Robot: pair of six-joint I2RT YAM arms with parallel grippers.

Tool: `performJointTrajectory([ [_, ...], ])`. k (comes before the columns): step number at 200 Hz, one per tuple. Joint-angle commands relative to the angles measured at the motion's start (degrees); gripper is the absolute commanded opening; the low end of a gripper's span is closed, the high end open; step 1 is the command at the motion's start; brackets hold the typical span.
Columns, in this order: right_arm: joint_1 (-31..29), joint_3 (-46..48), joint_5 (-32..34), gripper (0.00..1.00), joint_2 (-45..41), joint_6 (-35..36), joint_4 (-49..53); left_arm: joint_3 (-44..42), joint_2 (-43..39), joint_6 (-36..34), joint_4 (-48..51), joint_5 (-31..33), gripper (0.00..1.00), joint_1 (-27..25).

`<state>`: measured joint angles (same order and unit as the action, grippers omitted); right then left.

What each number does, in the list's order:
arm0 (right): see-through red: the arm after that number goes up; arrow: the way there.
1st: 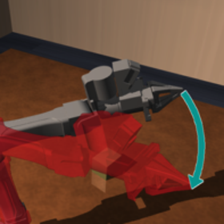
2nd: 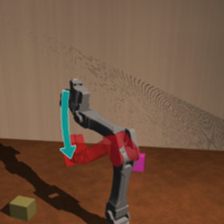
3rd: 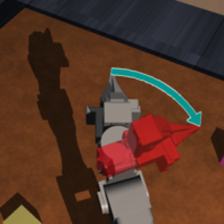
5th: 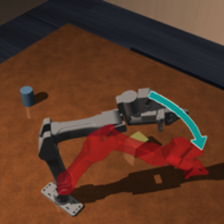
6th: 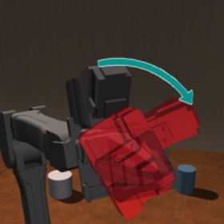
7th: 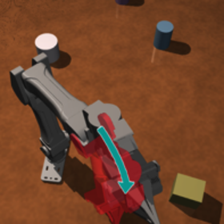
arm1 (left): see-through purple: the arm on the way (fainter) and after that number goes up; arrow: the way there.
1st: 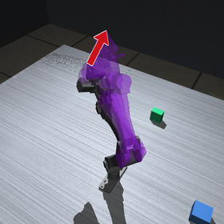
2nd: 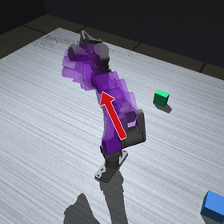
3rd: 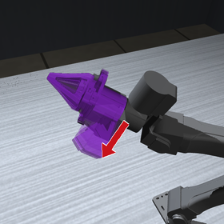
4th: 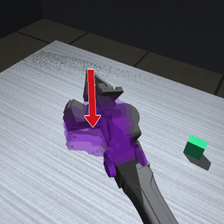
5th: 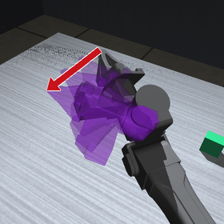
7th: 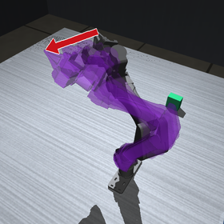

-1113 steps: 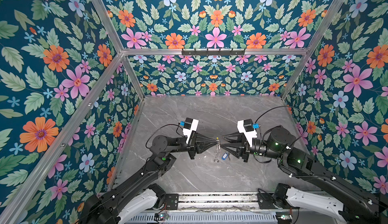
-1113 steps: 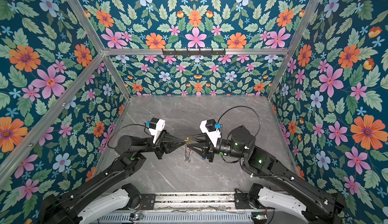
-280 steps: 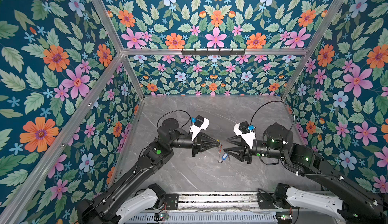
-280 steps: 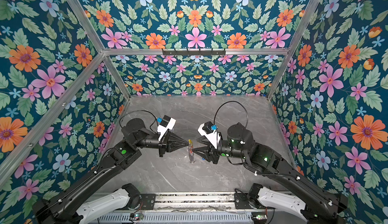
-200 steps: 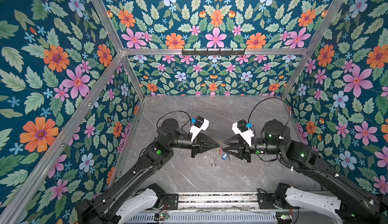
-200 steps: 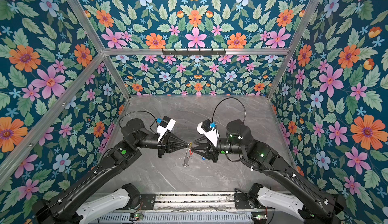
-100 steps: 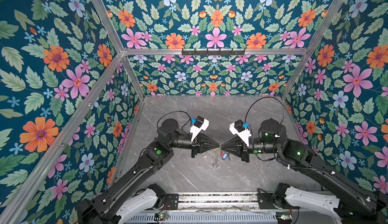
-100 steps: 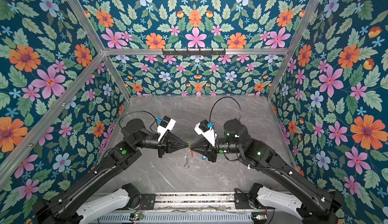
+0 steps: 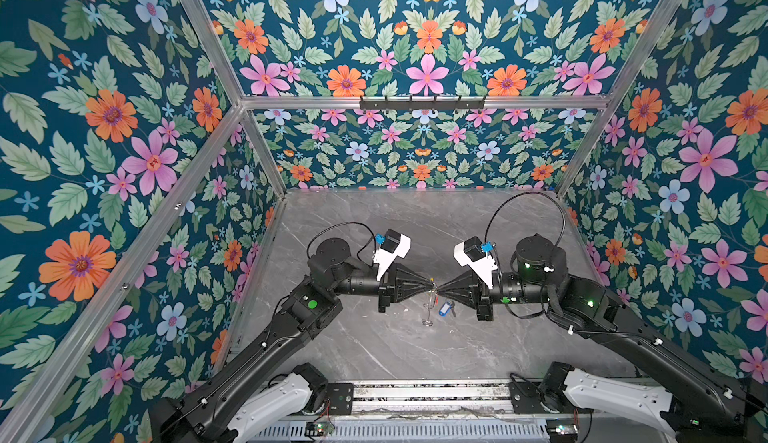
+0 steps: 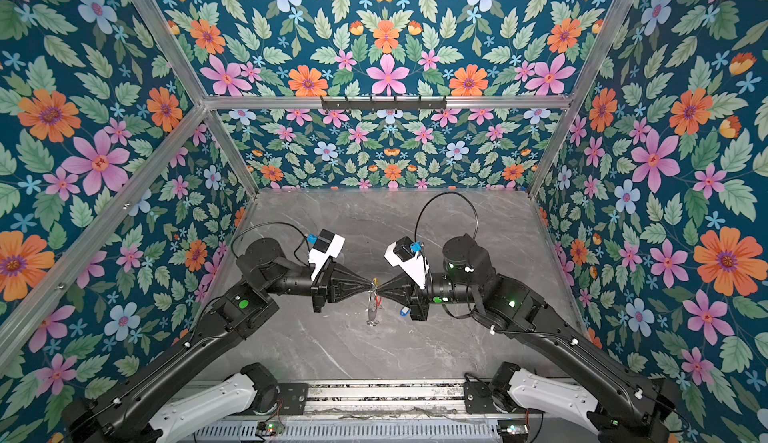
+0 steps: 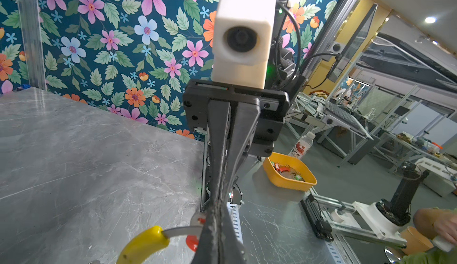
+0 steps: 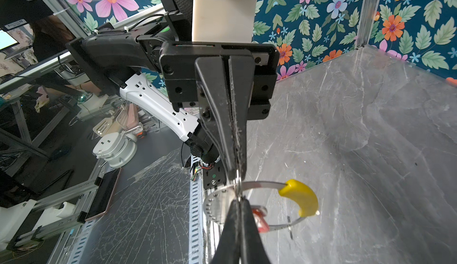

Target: Remove the keys from the keyring

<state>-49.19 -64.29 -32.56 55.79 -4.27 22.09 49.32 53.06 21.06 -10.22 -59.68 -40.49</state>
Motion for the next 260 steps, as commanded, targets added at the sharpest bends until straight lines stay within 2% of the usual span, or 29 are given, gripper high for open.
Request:
performJointTrajectory([
  [1, -0.1, 0.5, 0.1, 0.00, 0.0, -0.3, -1.8, -1.1, -1.2, 3.3, -8.1, 2.5, 0.00, 0.1],
  [122, -2.1, 4.5, 0.9, 0.00, 0.7, -2.5, -11.2, -8.0, -2.0, 13.0, -25.5, 5.6, 0.00, 0.1],
  [227, -2.2, 4.8, 3.4, 0.00, 0.8, -2.9, -10.7, -10.2, -4.2, 12.5, -27.5, 7.5, 0.00, 0.1],
  [260, -2.2, 4.9, 4.8, 0.00, -0.4, -2.6, -8.9, -9.8, -6.4, 9.6, -24.1, 8.5, 0.00, 0.1],
])
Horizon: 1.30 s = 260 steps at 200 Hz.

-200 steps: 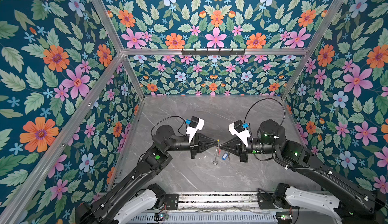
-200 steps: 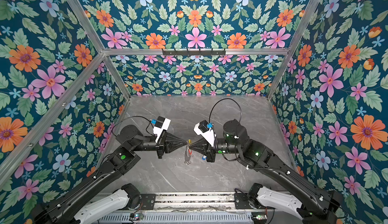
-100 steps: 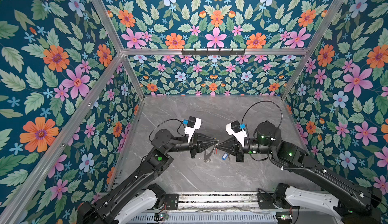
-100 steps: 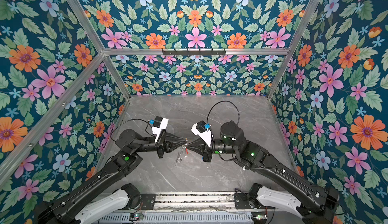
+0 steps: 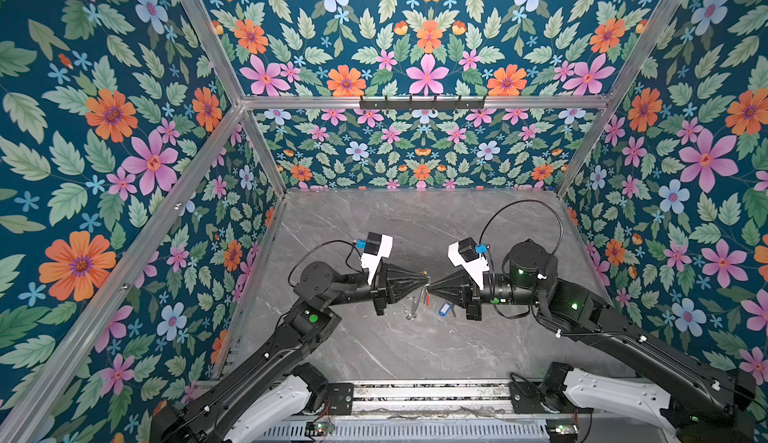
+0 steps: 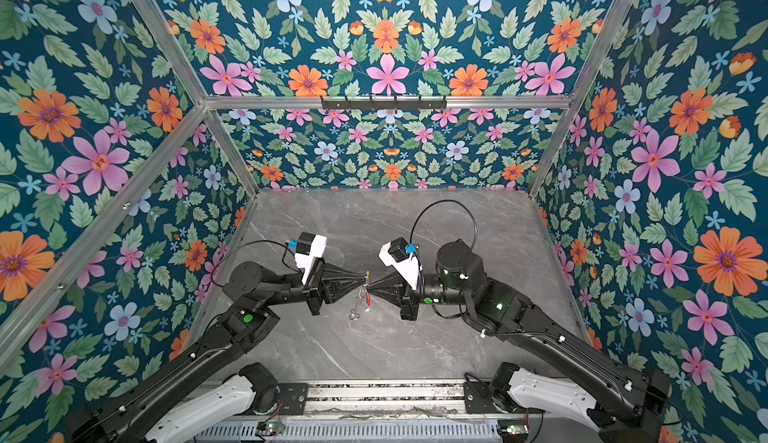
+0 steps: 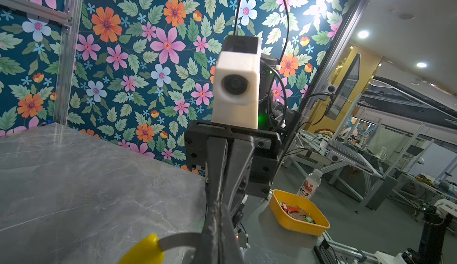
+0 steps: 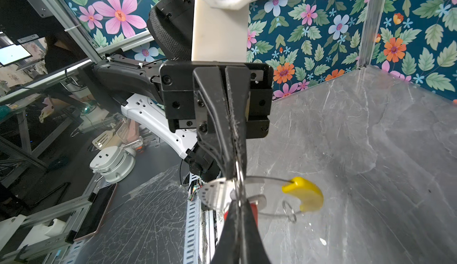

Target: Remove the keys from the keyring

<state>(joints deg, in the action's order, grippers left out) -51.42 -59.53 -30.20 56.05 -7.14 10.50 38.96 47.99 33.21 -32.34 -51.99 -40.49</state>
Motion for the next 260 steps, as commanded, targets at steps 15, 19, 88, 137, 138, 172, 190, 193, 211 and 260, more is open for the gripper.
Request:
performJointTrajectory([
  [15, 0.0, 0.3, 2.7, 0.00, -0.9, 0.3, 2.9, 0.8, -1.5, -2.8, -1.4, 0.7, 0.00, 0.1],
  [19, 0.0, 0.3, 2.8, 0.00, -0.9, 0.2, 2.9, 0.9, -1.3, -2.9, -1.3, 0.5, 0.00, 0.1],
  [88, 0.0, -1.6, 2.8, 0.31, -3.2, 1.2, 4.4, 1.7, -0.4, -3.9, 1.0, -0.8, 0.00, 0.1],
  [137, 0.0, -0.4, 2.8, 0.46, -3.8, -3.6, -5.2, 1.0, 0.0, -3.1, -1.5, -1.4, 0.00, 0.1],
  [138, 0.1, -0.3, 2.8, 0.46, -3.7, -3.6, -5.4, 1.0, 0.0, -3.0, -1.6, -1.4, 0.00, 0.1],
  [172, 0.0, 0.0, 2.2, 0.47, -1.8, -4.7, -7.2, 0.9, -0.1, -2.9, -1.9, -1.5, 0.00, 0.1],
  [190, 0.0, -0.1, 1.4, 0.45, -1.1, -4.9, -7.7, 1.0, -0.1, -2.8, -1.9, -1.6, 0.00, 0.1],
  [193, 0.0, -0.1, 1.2, 0.44, -1.0, -5.0, -7.8, 1.1, -0.1, -2.9, -1.9, -1.6, 0.00, 0.1],
  [211, 0.0, -0.2, 0.4, 0.38, -0.4, -5.2, -7.6, 1.1, -0.1, -2.8, -1.9, -1.6, 0.00, 0.1],
  [260, 0.0, 0.2, -1.1, 0.21, 0.1, -5.7, -7.2, 0.9, -0.2, -2.9, -2.2, -1.3, 0.00, 0.1],
])
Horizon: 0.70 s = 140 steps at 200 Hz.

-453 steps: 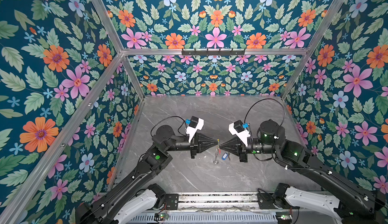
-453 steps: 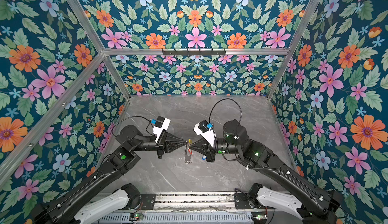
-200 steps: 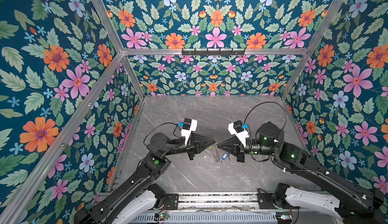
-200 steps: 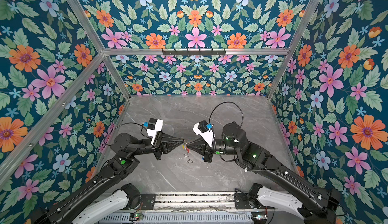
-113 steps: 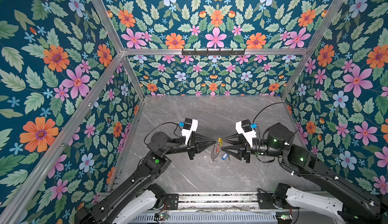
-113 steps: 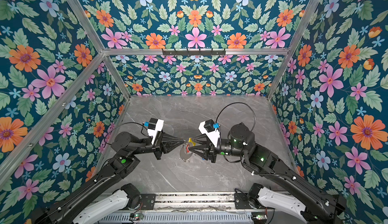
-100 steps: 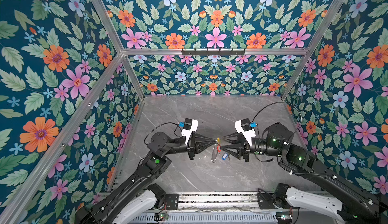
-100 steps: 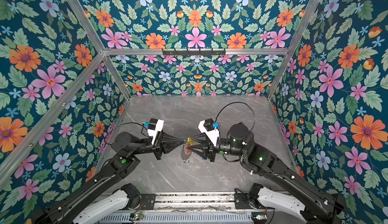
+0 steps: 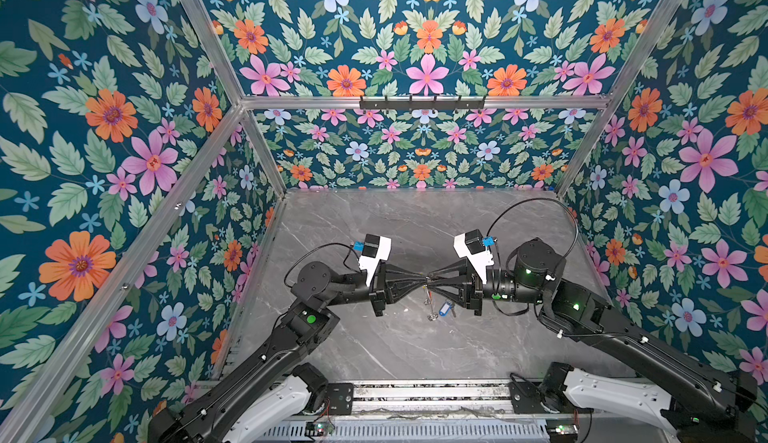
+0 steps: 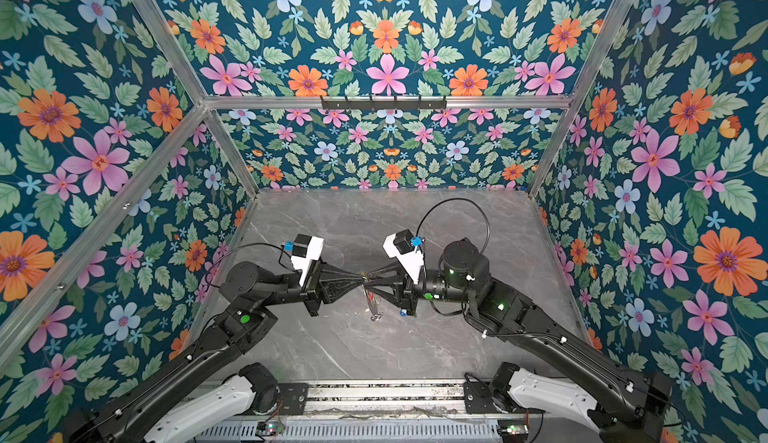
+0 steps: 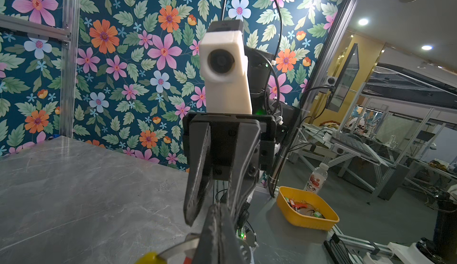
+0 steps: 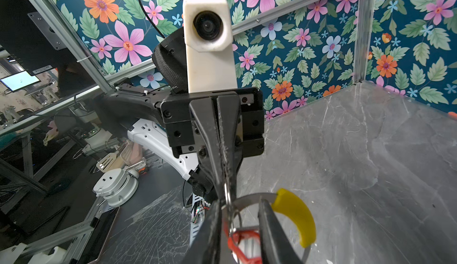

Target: Remove the keys from the keyring

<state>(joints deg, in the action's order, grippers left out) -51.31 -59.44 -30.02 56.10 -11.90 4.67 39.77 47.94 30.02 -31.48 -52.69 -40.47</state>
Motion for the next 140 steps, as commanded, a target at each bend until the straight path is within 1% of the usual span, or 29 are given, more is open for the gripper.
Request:
performJointTrajectory([
  [1, -0.1, 0.1, -1.3, 0.21, 0.1, -1.0, -1.5, 0.1, -0.2, 0.3, -3.0, -0.6, 0.00, 0.1],
  [13, -0.1, 0.2, -2.0, 0.20, 0.3, -1.2, -1.7, 0.1, -0.1, 0.3, -3.1, -0.6, 0.00, 0.0],
  [25, -0.1, 0.1, -2.7, 0.16, 0.6, -1.4, -1.8, 0.1, 0.1, 0.5, -3.4, -0.6, 0.00, 0.0],
  [31, -0.1, 0.1, -3.1, 0.13, 0.8, -1.5, -1.7, 0.2, 0.2, 0.6, -3.6, -0.6, 0.00, 0.0],
  [48, -0.1, 0.1, -3.2, 0.00, 0.8, -1.6, -1.5, 0.1, 0.2, 1.0, -3.8, -0.5, 0.00, 0.1],
  [69, -0.1, -0.1, -0.9, 0.00, -0.2, -1.3, 0.6, 0.4, 0.1, 1.2, -2.3, -0.2, 0.00, 0.0],
  [80, -0.1, -1.0, -0.3, 0.00, -0.8, -0.7, 3.4, 1.1, -0.6, 0.1, 1.6, 0.6, 0.00, 0.0],
  [98, 0.0, -3.8, 0.4, 0.00, -1.0, 1.4, 11.0, 2.9, -1.7, -3.7, 10.2, 2.1, 0.21, 0.1],
  [104, -0.1, -4.9, 0.5, 0.00, -0.9, 2.3, 13.9, 3.7, -1.7, -4.7, 12.8, 2.1, 0.25, 0.0],
  [121, -0.1, -8.8, 1.2, 0.00, 0.5, 4.9, 23.2, 6.5, -1.2, -7.5, 20.2, 1.8, 0.31, 0.1],
  [140, -0.1, -13.7, 3.6, 0.00, 2.8, 7.6, 32.8, 10.3, 0.2, -10.8, 28.2, 1.3, 0.34, 0.1],
])
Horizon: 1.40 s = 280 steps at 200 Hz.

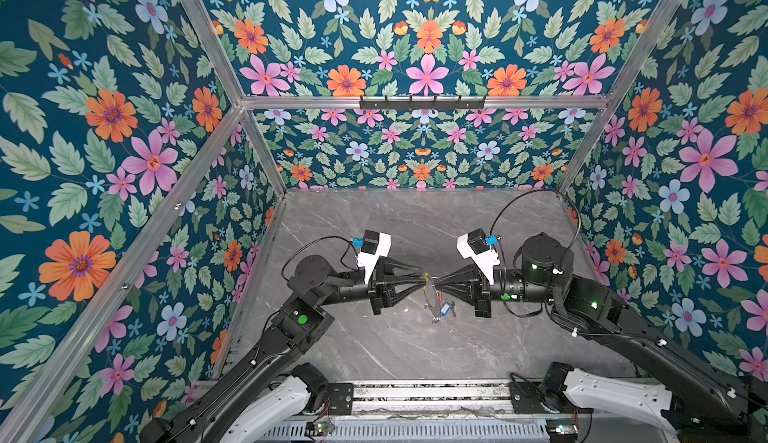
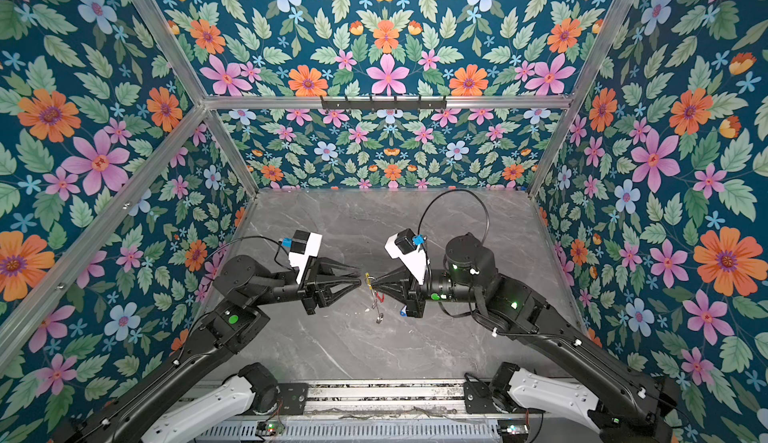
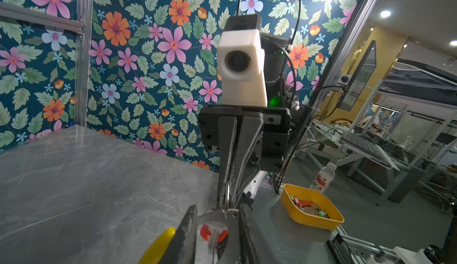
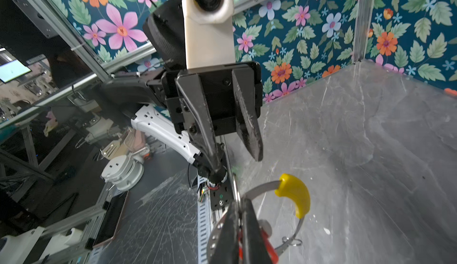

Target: Remove the keys from the keyring

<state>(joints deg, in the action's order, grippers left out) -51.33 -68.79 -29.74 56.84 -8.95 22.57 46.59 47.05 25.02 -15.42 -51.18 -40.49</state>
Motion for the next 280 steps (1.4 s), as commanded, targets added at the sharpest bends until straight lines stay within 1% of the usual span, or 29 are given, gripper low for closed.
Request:
performJointTrajectory([
  [1, -0.1, -4.7, 3.3, 0.00, 2.2, 4.8, 15.4, 3.6, 1.2, -5.9, 12.5, -0.2, 0.34, 0.1],
  [31, -0.4, -12.7, 5.8, 0.00, 6.9, 8.6, 28.6, 7.5, 3.8, -9.3, 19.9, -2.1, 0.35, 0.2],
  [58, -1.6, -17.2, 7.4, 0.00, 9.4, 10.4, 34.7, 8.4, 5.7, -11.1, 22.4, -3.4, 0.34, 0.1],
  [79, -2.5, -19.9, 9.2, 0.00, 11.1, 11.2, 37.4, 8.5, 7.0, -11.6, 23.0, -5.1, 0.33, 0.1],
  [112, -3.2, -21.8, 9.2, 0.00, 12.7, 11.8, 38.3, 8.4, 8.1, -12.0, 22.7, -7.9, 0.33, 0.2],
  [126, -3.3, -22.0, 9.2, 0.00, 13.2, 11.9, 38.1, 7.8, 8.4, -11.4, 20.9, -10.2, 0.33, 0.1],
  [143, -3.4, -21.9, 8.7, 0.00, 13.6, 11.8, 37.5, 7.2, 8.8, -10.5, 19.3, -11.5, 0.33, 0.1],
  [149, -3.5, -21.8, 8.4, 0.00, 13.5, 11.8, 37.0, 7.1, 9.0, -10.3, 18.9, -11.9, 0.32, 0.1],
  [165, -3.5, -21.3, 7.8, 0.00, 13.5, 11.3, 35.9, 7.0, 9.3, -10.1, 18.5, -12.8, 0.24, 0.1],
  [180, -3.5, -20.9, 7.8, 0.00, 13.5, 11.2, 35.2, 6.6, 9.4, -9.3, 17.3, -14.1, 0.22, 0.1],
  [209, -3.5, -20.4, 7.5, 0.00, 13.7, 10.9, 34.1, 6.1, 9.3, -8.8, 16.3, -14.6, 0.23, 0.1],
  [259, -3.5, -20.3, 7.3, 0.00, 14.1, 10.6, 32.5, 6.1, 10.0, -8.6, 16.2, -15.5, 0.21, -0.1],
  [280, -3.5, -20.2, 8.2, 0.00, 14.5, 10.6, 32.1, 6.1, 10.2, -8.6, 16.3, -15.8, 0.17, -0.2],
])
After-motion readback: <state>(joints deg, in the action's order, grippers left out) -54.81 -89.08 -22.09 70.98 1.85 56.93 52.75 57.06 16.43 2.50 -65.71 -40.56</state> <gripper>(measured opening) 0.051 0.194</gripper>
